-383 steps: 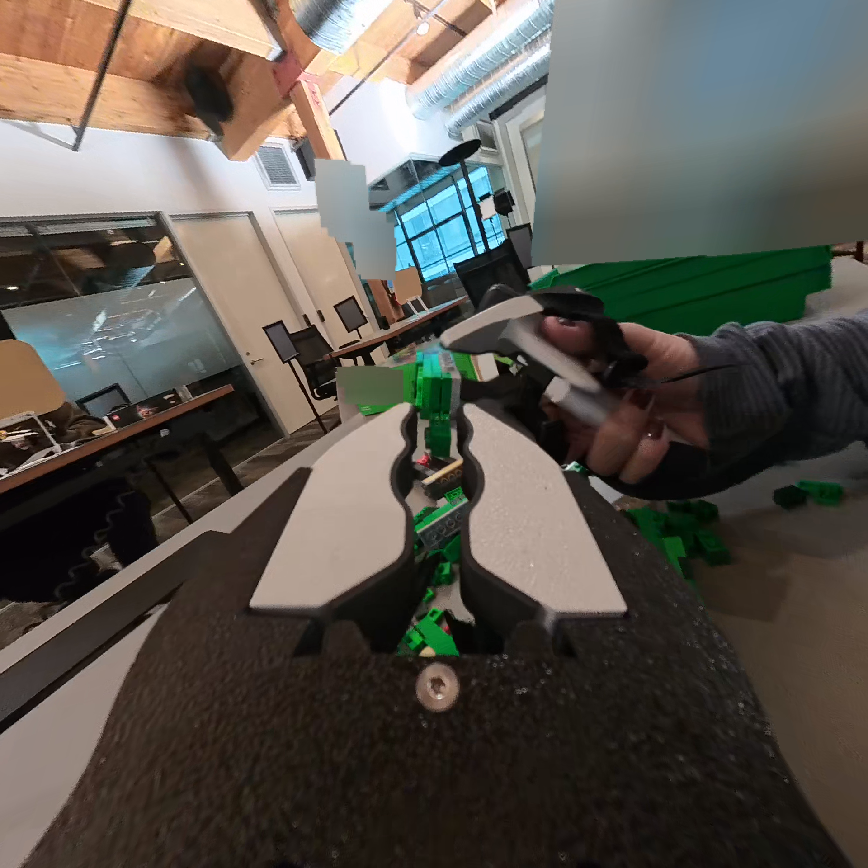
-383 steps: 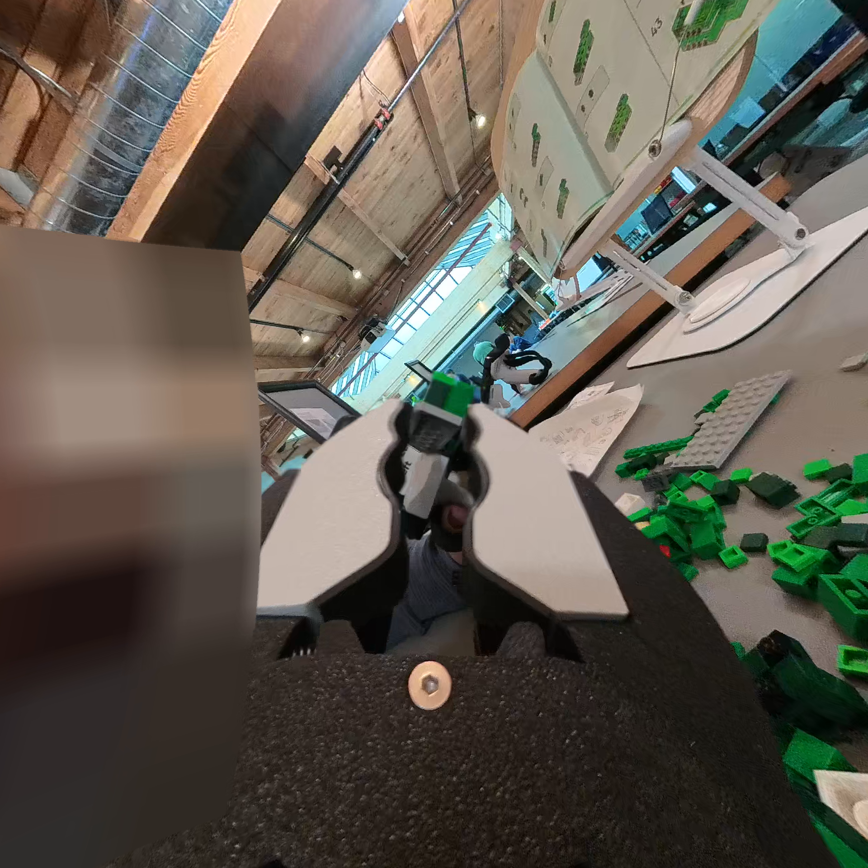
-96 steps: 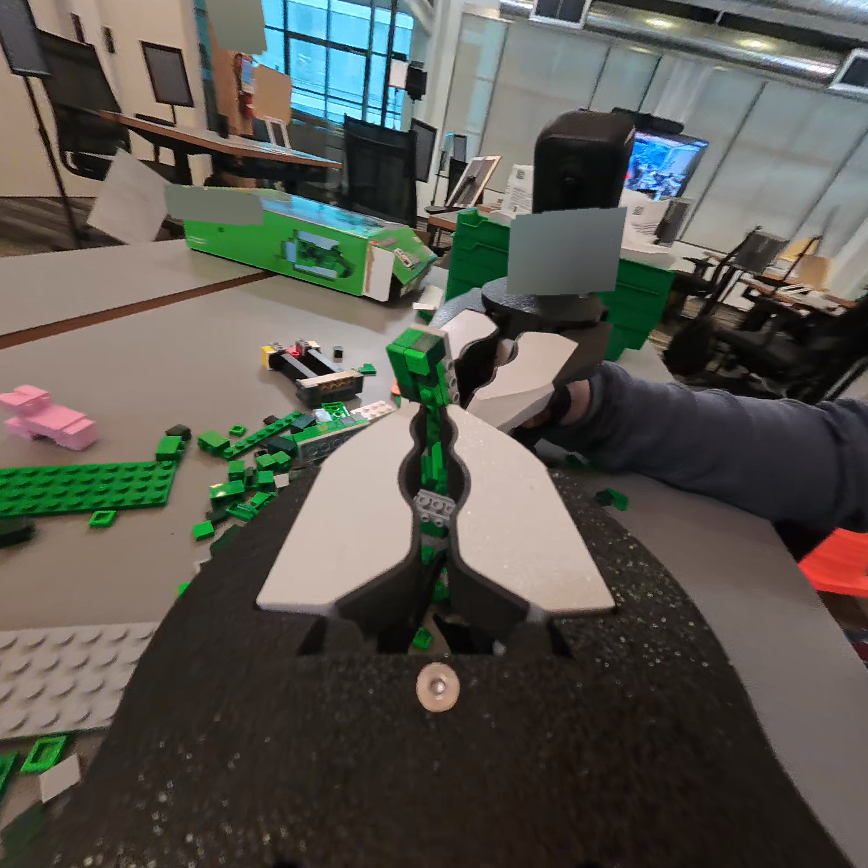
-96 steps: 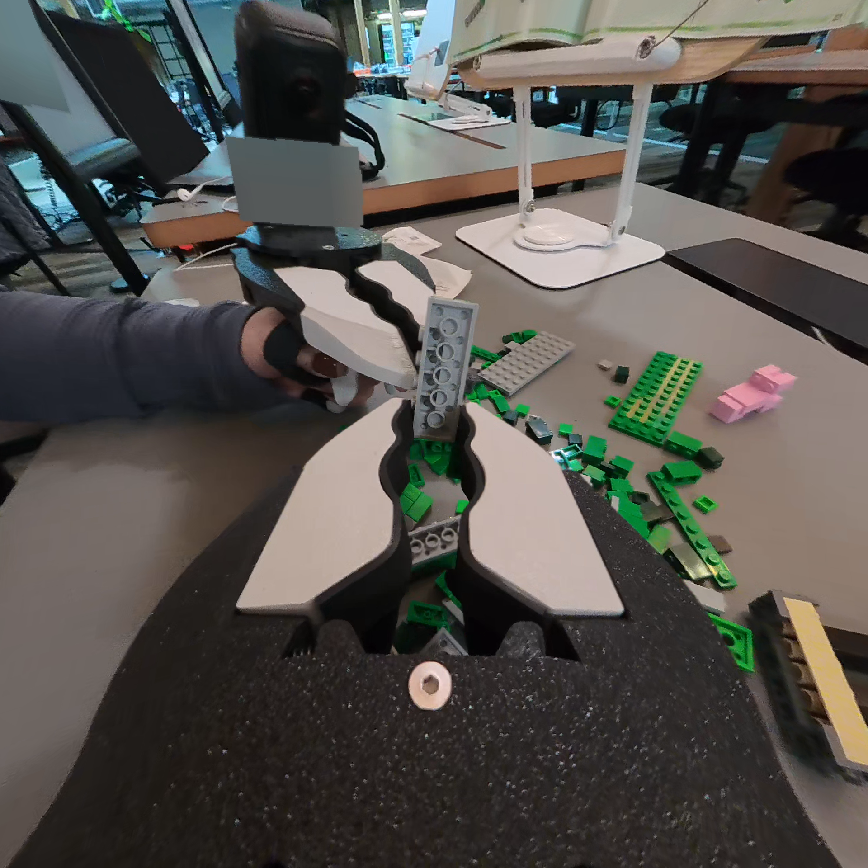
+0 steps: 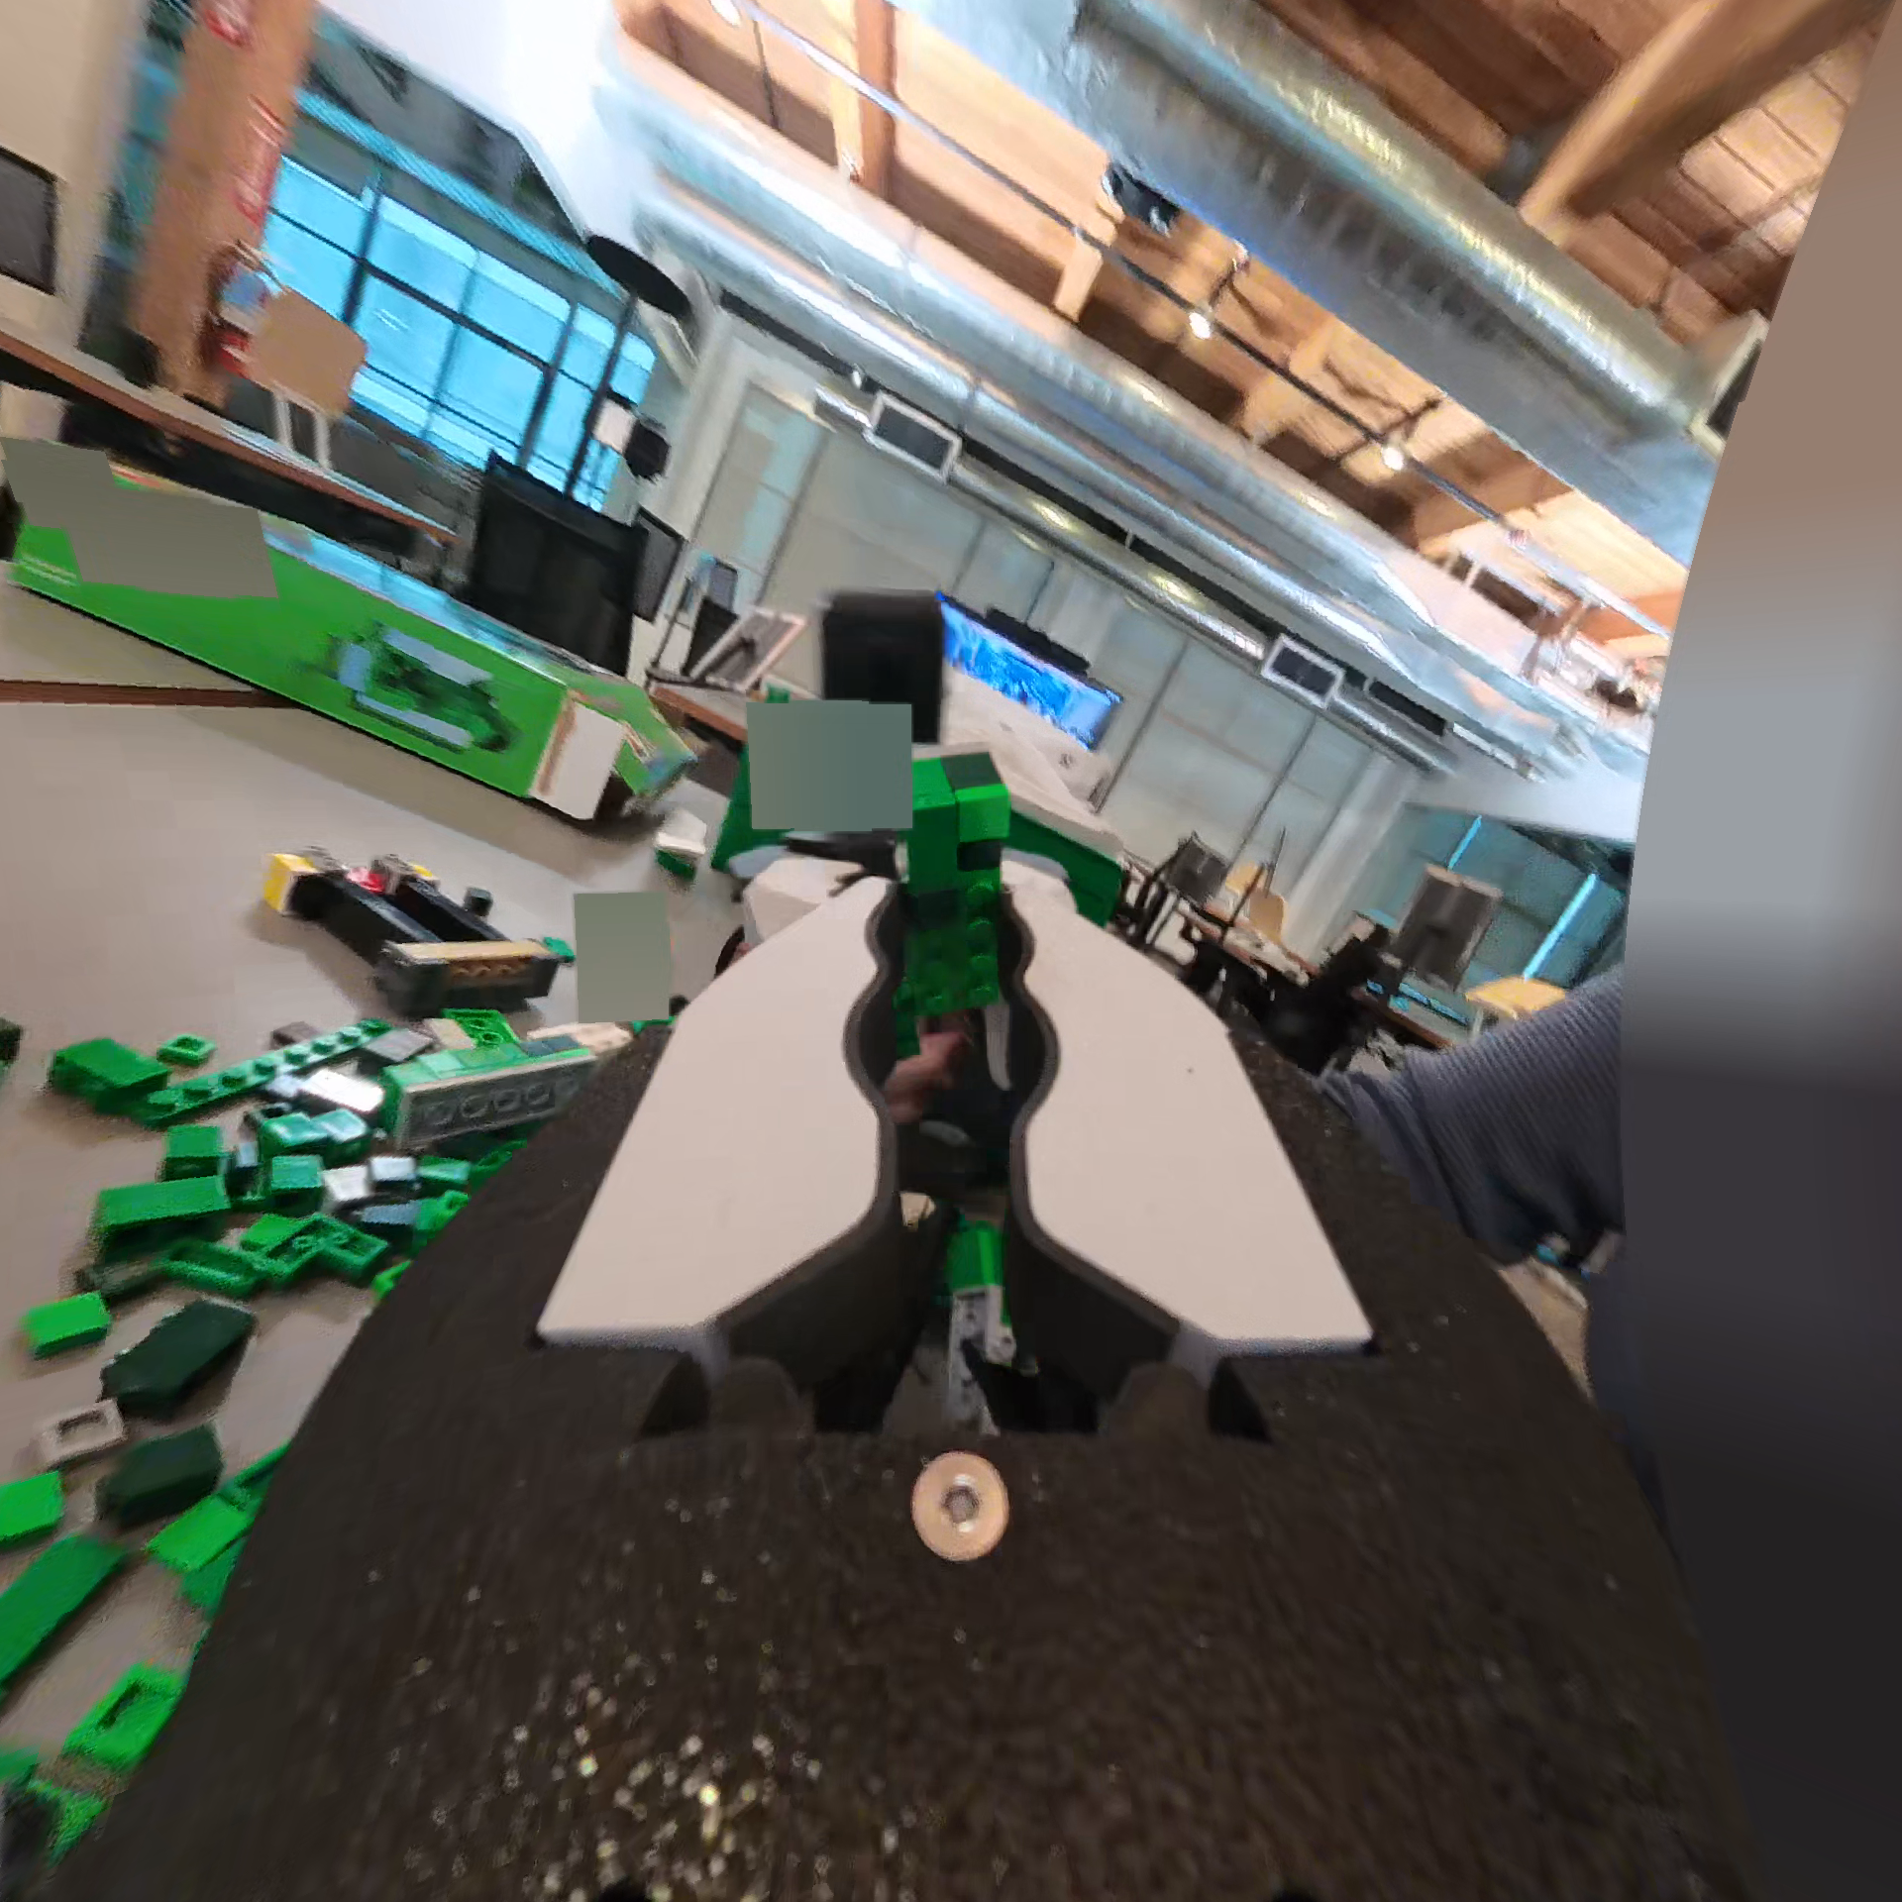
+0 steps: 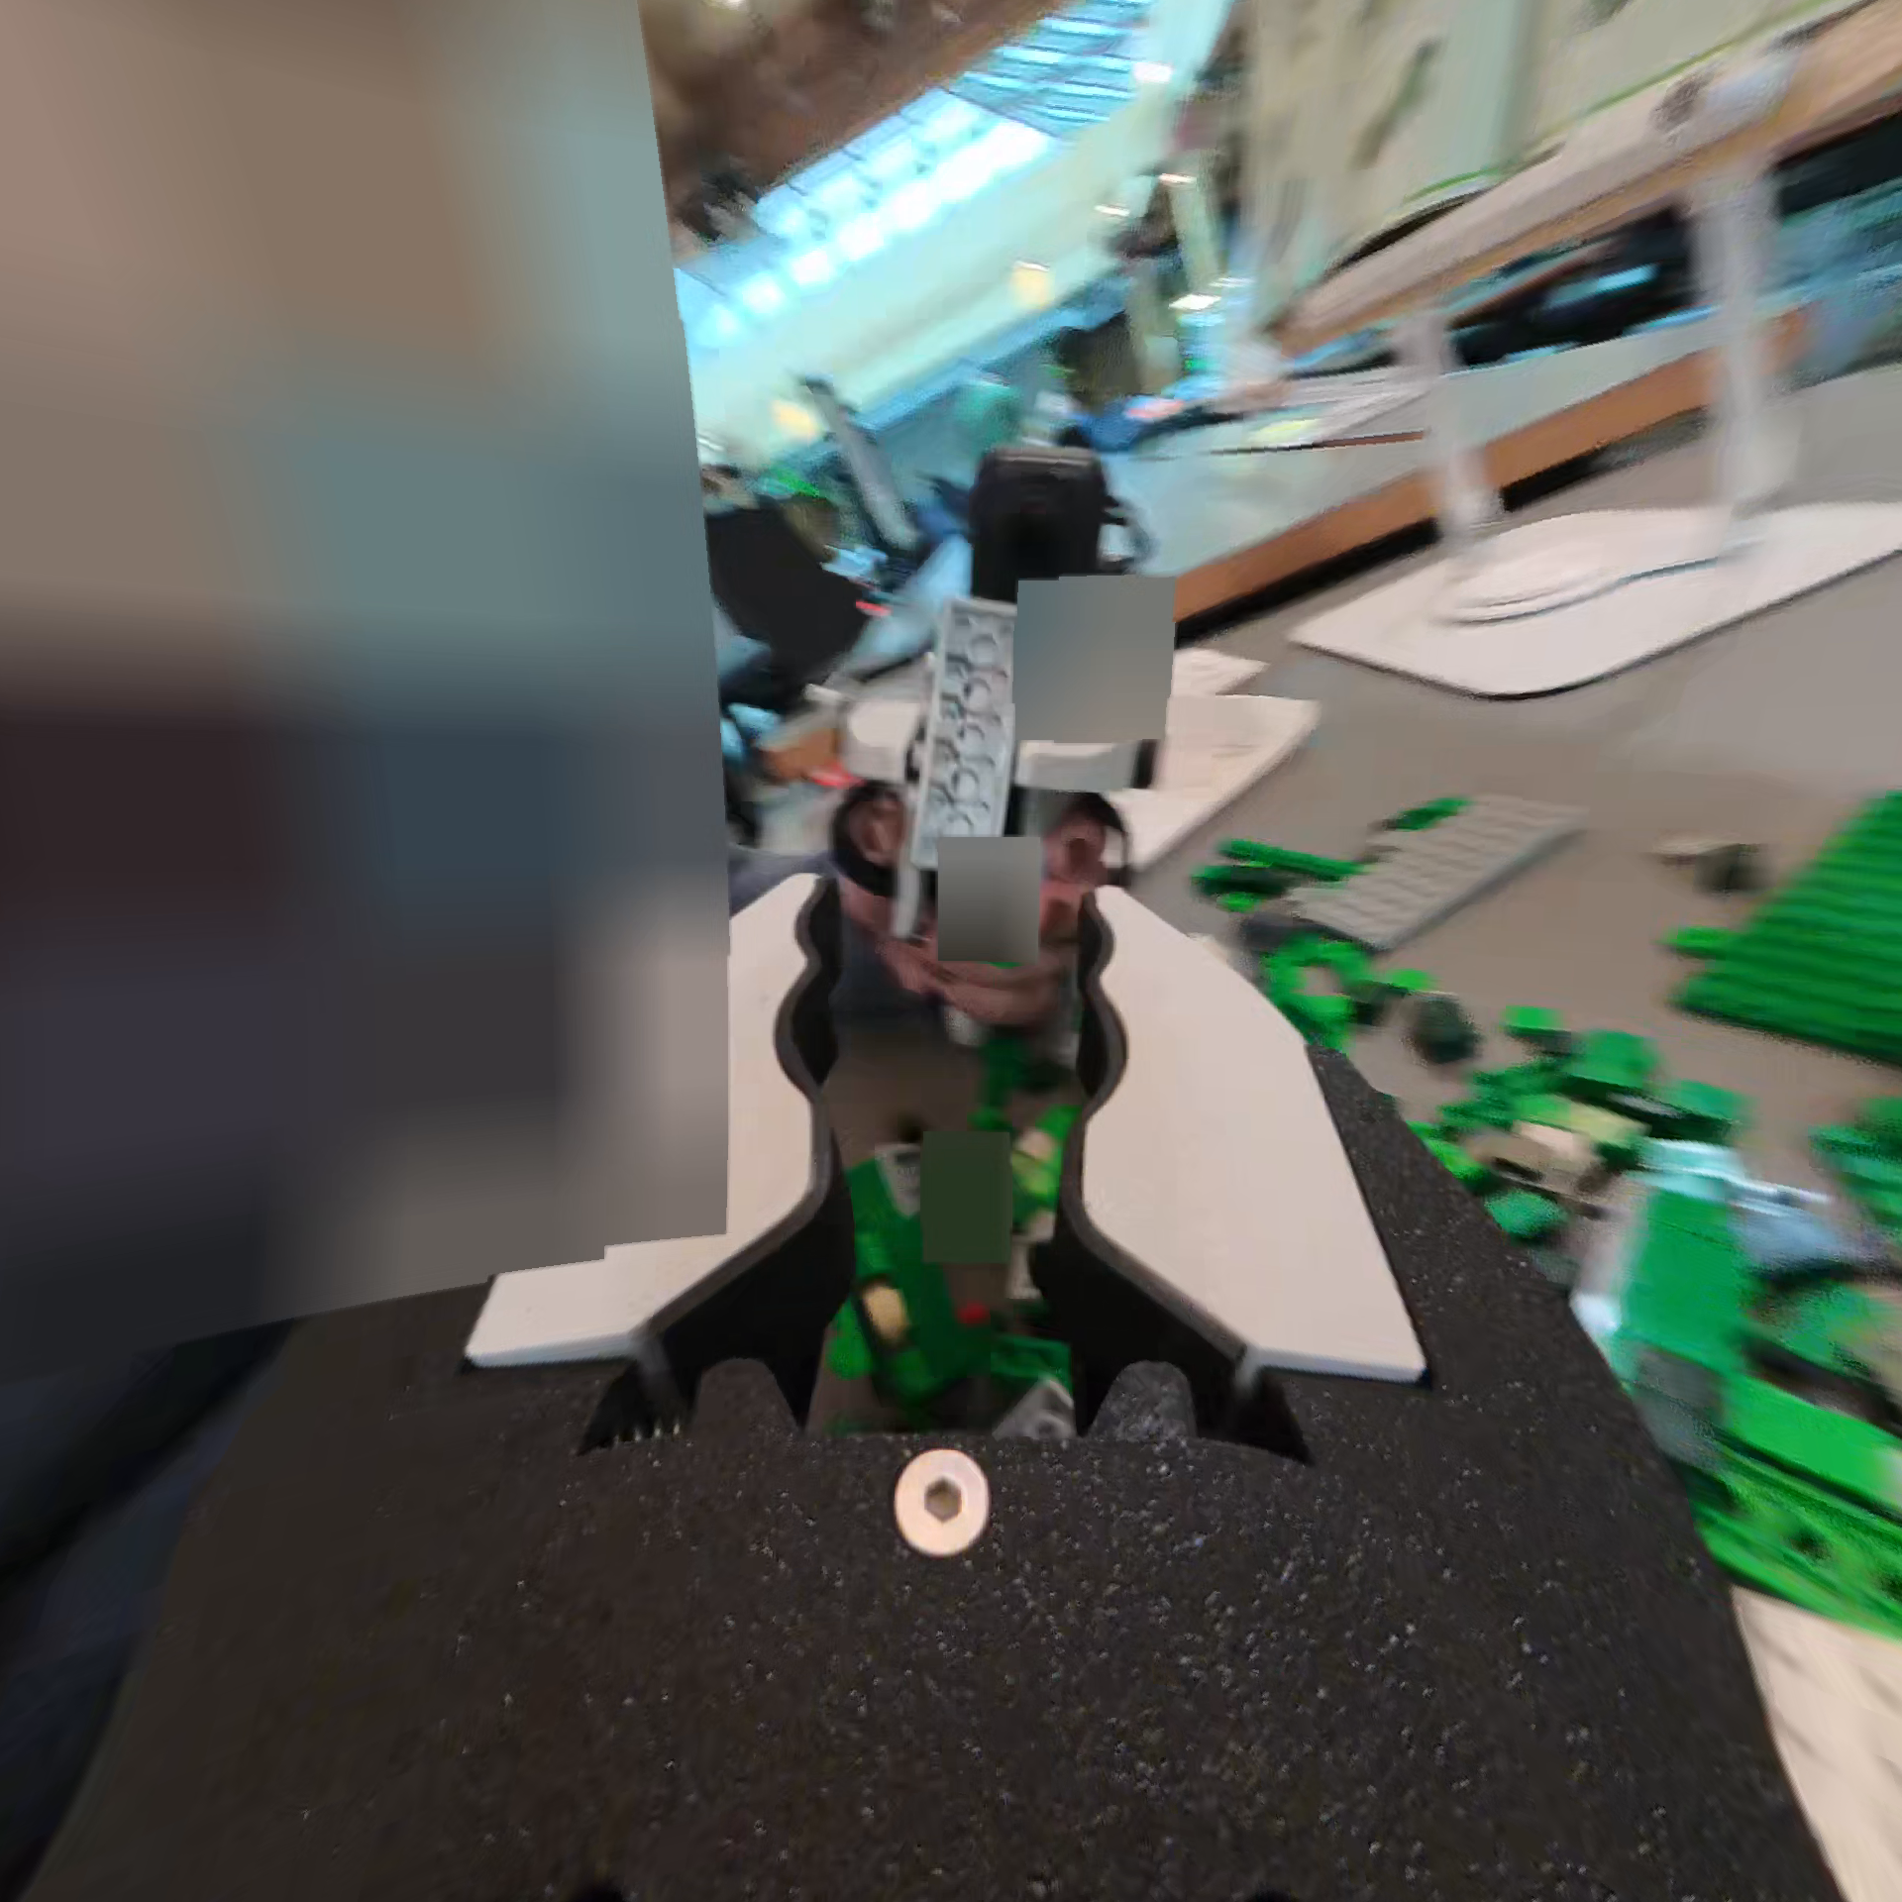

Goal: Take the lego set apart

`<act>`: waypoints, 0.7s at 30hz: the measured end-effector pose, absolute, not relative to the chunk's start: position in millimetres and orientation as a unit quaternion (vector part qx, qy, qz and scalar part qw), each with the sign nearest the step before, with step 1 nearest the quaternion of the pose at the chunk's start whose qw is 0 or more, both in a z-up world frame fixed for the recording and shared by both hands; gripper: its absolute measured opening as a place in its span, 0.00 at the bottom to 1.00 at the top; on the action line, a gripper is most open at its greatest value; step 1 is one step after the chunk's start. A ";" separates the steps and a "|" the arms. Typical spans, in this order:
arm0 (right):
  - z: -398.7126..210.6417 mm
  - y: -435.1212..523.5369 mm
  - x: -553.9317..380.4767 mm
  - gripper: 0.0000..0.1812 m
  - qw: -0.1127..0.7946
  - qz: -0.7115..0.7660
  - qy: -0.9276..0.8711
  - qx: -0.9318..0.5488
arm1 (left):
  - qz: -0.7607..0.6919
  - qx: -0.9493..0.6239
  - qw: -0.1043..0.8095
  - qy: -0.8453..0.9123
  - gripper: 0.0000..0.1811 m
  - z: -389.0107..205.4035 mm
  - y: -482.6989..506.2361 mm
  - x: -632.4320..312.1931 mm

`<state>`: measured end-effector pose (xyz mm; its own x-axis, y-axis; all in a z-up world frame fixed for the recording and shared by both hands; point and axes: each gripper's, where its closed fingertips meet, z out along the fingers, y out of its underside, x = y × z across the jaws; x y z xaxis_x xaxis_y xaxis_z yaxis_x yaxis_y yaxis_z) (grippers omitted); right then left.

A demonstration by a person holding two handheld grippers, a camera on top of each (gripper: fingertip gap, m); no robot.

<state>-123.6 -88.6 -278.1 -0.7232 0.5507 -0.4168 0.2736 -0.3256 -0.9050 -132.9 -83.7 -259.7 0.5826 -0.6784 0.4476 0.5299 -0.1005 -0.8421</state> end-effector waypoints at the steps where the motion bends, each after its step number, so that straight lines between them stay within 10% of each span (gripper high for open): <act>1: -281.4 -83.6 -127.2 0.25 0.149 0.697 -0.591 -0.377 | -0.453 -0.584 0.673 0.046 0.09 -258.5 -82.3 -138.8; 7: -299.8 -76.0 -147.9 0.22 0.332 0.504 -0.669 -0.433 | -0.454 -0.575 0.681 0.005 0.09 -257.9 -78.5 -151.9; 21: -323.5 -70.0 -149.7 0.05 0.403 0.319 -0.755 -0.408 | -0.433 -0.667 0.606 0.023 0.09 -281.5 -74.8 -144.4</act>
